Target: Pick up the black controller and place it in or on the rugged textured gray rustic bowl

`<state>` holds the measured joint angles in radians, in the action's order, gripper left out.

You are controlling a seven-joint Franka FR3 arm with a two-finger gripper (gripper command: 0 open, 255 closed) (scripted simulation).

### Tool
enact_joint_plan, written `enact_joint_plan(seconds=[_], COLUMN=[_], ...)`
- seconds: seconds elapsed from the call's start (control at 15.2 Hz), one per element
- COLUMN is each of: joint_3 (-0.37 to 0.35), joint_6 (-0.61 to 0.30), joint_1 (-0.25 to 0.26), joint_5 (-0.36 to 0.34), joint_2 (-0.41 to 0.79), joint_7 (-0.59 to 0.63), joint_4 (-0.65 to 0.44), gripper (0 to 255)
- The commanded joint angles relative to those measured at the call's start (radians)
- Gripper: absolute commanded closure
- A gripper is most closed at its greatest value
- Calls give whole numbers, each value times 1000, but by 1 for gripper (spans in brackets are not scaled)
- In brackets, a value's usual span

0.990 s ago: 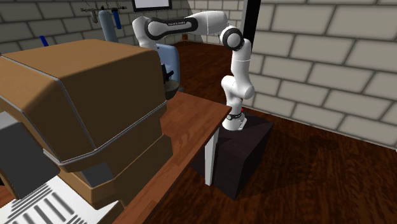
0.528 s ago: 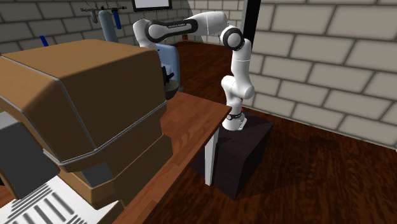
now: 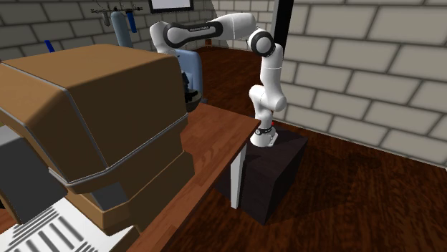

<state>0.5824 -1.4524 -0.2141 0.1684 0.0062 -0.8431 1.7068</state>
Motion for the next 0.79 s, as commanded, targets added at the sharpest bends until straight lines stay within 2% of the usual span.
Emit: enact_joint_plan(seconds=[0.0,0.2,0.73], joint_3=[5,22,22], joint_6=[37,146,146], joint_1=[-6,-28,-28], joint_5=[8,36,36], joint_2=[17,78,78], joint_7=[-6,-25,-25], joint_4=[-50,-205,-205], gripper=[0,0,0])
